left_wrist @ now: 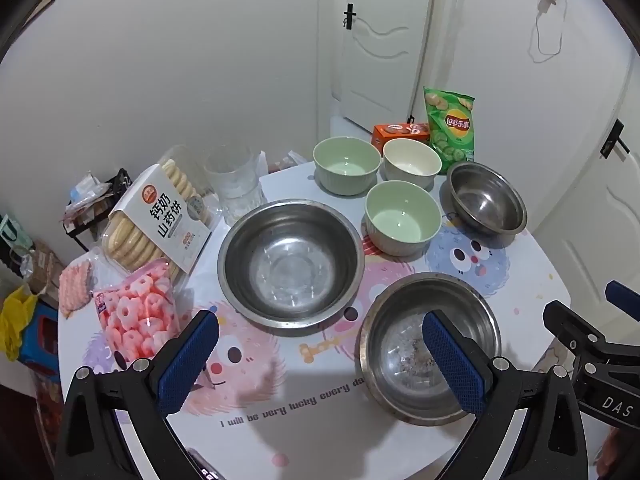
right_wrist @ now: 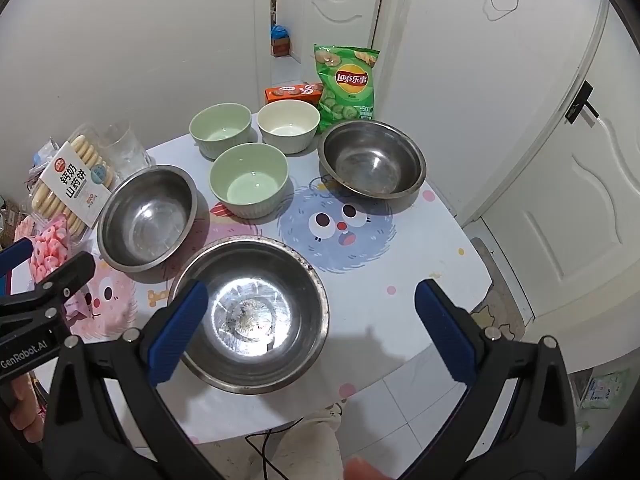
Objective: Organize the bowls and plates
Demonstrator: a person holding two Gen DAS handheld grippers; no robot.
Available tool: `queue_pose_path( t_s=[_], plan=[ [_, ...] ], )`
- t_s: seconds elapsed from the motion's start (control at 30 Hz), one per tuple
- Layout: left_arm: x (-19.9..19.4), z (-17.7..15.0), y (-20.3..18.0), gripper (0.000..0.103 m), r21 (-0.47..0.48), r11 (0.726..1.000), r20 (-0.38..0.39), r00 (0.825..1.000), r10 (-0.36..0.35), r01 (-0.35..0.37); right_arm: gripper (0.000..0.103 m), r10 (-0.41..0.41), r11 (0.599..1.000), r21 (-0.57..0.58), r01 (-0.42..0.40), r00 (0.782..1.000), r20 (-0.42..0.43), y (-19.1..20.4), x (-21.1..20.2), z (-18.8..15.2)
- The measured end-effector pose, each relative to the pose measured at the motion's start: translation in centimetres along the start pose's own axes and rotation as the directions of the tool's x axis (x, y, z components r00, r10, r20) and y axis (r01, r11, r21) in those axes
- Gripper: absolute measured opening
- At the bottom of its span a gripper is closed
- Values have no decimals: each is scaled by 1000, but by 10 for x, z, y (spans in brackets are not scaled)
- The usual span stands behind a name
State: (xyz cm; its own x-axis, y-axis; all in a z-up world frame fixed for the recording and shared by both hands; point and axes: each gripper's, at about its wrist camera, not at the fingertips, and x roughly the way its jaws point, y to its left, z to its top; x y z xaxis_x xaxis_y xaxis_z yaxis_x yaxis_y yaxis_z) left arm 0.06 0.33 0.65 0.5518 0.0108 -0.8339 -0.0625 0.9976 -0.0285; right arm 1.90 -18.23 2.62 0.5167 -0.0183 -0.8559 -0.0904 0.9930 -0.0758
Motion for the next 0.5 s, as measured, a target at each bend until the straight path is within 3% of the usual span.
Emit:
queue_pose_path(
  t_s=[0.5],
  plan=[
    [0,0,-1,103,2,1000,2,1000,3,-3,103,-1,1000,4,1,1000,-1,-3,1,0]
  ],
)
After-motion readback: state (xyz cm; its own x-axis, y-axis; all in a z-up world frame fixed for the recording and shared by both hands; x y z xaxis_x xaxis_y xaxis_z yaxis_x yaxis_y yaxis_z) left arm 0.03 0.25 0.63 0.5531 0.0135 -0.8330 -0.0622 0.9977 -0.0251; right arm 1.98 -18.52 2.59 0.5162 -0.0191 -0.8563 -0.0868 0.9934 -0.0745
